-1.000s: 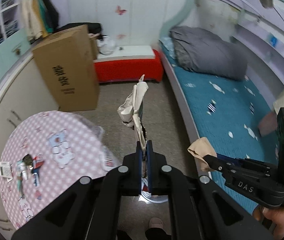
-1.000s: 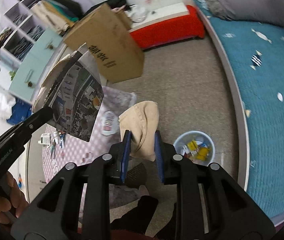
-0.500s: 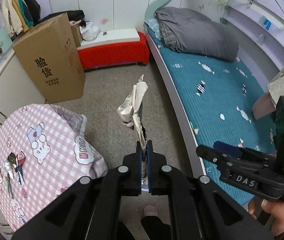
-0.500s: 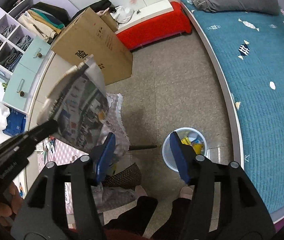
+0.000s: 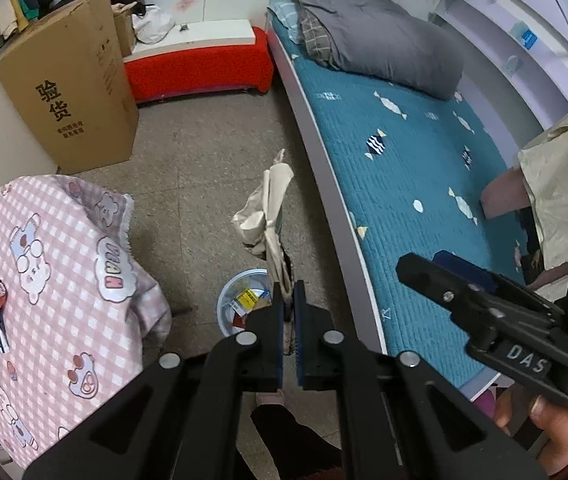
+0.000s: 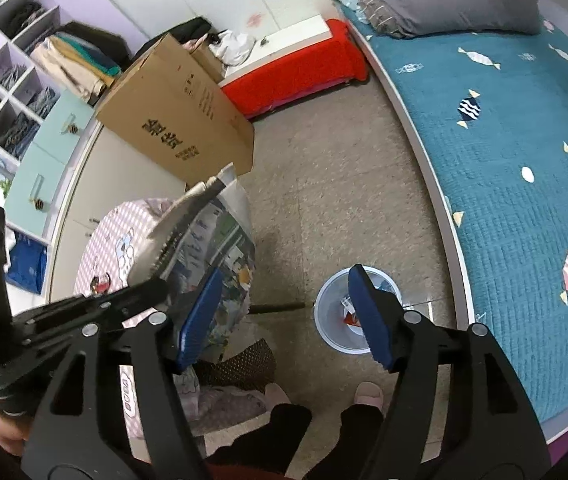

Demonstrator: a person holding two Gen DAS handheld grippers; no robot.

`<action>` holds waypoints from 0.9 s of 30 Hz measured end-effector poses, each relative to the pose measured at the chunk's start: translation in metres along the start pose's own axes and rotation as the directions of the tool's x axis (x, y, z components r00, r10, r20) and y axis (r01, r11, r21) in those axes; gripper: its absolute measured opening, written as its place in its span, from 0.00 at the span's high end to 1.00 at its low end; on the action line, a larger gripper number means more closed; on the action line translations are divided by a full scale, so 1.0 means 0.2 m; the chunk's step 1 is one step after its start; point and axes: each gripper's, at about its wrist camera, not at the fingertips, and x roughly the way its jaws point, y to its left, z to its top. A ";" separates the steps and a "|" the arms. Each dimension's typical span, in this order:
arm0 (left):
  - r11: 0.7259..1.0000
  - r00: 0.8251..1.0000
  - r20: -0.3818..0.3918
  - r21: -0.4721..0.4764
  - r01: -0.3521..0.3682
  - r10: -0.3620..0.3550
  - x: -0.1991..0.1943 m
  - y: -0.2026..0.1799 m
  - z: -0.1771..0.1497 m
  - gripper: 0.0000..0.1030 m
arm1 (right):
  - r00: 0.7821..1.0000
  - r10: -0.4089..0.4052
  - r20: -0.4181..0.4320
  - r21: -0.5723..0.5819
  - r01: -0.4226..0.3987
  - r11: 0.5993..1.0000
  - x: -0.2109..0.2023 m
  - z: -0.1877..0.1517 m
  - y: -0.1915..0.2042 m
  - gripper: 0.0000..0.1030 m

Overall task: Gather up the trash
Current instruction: 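Carry newspaper and beige cloth to the bucket and open both grippers, then move both tools back over the table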

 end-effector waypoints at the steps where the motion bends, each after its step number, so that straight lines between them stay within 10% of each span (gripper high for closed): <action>1: 1.000 1.000 -0.004 0.002 0.009 -0.009 0.01 -0.01 0.00 0.96 | 1.000 -0.001 0.008 0.009 0.001 1.000 -0.01 0.00 -0.01 0.36; 5: 0.999 0.999 -0.009 0.001 0.050 -0.050 0.03 -0.05 0.01 0.84 | 0.999 -0.008 0.043 0.042 0.007 0.999 -0.07 0.00 -0.06 0.35; 8: 0.998 0.999 -0.010 -0.024 0.052 -0.052 0.04 -0.04 0.01 0.39 | 0.999 -0.018 0.050 0.058 0.015 0.998 -0.09 -0.01 -0.08 0.35; 27: 0.970 0.991 0.104 -0.233 -0.062 0.088 -0.32 0.49 -0.23 0.34 | 0.997 0.024 -0.068 -0.128 -0.033 0.991 0.14 -0.15 0.45 0.35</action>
